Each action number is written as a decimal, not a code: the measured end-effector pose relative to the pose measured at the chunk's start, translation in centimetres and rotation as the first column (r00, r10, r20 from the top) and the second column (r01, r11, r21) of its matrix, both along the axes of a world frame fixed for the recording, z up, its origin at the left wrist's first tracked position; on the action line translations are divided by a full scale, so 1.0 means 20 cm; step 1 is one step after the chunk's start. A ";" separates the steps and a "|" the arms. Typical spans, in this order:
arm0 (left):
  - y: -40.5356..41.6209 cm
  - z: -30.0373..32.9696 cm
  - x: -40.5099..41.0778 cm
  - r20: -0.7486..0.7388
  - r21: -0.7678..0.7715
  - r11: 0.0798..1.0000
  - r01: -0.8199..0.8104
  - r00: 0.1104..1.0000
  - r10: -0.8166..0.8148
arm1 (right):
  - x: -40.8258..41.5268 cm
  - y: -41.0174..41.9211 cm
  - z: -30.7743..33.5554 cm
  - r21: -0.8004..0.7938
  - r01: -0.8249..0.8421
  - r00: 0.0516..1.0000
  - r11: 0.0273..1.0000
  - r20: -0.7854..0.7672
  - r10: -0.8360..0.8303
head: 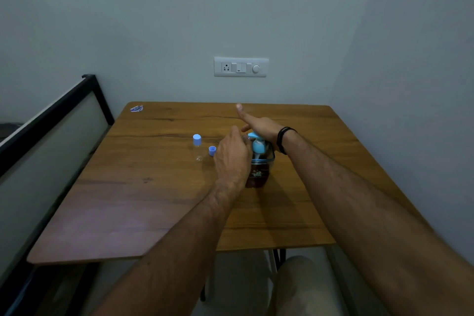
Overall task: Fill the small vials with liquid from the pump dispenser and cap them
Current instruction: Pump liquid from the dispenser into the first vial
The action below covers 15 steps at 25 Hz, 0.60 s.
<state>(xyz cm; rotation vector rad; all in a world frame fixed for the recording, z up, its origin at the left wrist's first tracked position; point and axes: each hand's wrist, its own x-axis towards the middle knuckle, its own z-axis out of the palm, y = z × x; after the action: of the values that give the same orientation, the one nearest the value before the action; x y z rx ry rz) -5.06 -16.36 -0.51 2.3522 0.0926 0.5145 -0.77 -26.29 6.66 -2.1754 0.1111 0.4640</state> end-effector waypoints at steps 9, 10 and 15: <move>0.00 -0.01 0.00 0.003 0.012 1.000 -0.001 1.000 0.001 | 0.02 0.01 -0.01 -0.025 0.002 1.000 1.000 0.025 -0.001; 0.00 -0.01 0.00 0.004 0.007 1.000 0.000 1.000 0.000 | 0.02 0.00 0.00 -0.010 -0.007 1.000 1.000 -0.014 0.007; -0.01 -0.01 0.02 -0.009 0.025 1.000 -0.012 1.000 0.012 | 0.06 0.02 -0.07 -0.088 0.052 0.992 0.995 0.120 -0.041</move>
<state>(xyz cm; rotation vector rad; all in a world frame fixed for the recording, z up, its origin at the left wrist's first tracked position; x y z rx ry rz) -4.71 -16.47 -0.79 2.3799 0.1053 0.5136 0.35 -25.89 5.21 -2.2789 0.1198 0.3074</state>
